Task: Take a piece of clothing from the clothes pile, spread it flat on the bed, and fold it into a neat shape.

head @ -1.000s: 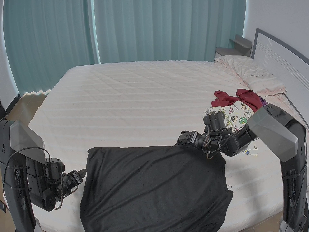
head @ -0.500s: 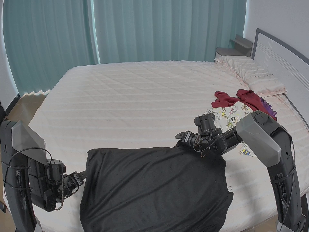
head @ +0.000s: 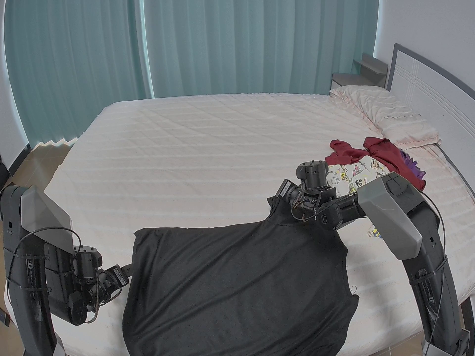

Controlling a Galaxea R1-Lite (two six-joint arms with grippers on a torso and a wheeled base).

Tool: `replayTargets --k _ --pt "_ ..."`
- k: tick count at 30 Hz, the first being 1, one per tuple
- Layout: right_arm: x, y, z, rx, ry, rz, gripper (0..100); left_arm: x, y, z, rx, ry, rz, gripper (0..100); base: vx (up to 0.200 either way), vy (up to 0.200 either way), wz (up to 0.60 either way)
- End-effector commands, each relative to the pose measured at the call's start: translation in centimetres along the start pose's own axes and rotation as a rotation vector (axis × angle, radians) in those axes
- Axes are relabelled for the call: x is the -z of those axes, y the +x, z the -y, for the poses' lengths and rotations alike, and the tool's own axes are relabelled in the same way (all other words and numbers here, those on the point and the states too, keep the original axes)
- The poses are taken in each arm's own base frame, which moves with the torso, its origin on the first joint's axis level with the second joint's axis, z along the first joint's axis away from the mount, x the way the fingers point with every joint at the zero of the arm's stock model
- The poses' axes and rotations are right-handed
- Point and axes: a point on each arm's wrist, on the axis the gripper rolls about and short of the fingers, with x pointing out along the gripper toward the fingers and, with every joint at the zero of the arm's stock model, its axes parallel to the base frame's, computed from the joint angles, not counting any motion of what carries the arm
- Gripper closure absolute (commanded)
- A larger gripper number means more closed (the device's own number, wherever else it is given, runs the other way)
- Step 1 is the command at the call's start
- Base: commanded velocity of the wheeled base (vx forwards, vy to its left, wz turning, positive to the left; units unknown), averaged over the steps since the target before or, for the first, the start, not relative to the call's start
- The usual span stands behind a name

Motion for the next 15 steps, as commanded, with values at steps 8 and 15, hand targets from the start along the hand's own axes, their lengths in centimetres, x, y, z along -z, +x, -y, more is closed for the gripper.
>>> replayTargets --k 8,15 --pt "-1.0 0.5 -1.2 -0.074 -0.091 0.098 100 0.0 0.1 0.0 0.002 -0.001 0.008 0 0.0 0.0 0.0" --pt "1.2 0.6 -1.0 -0.073 -0.208 0.058 100 0.1 0.2 0.0 0.002 0.001 0.005 0 0.0 0.0 0.0"
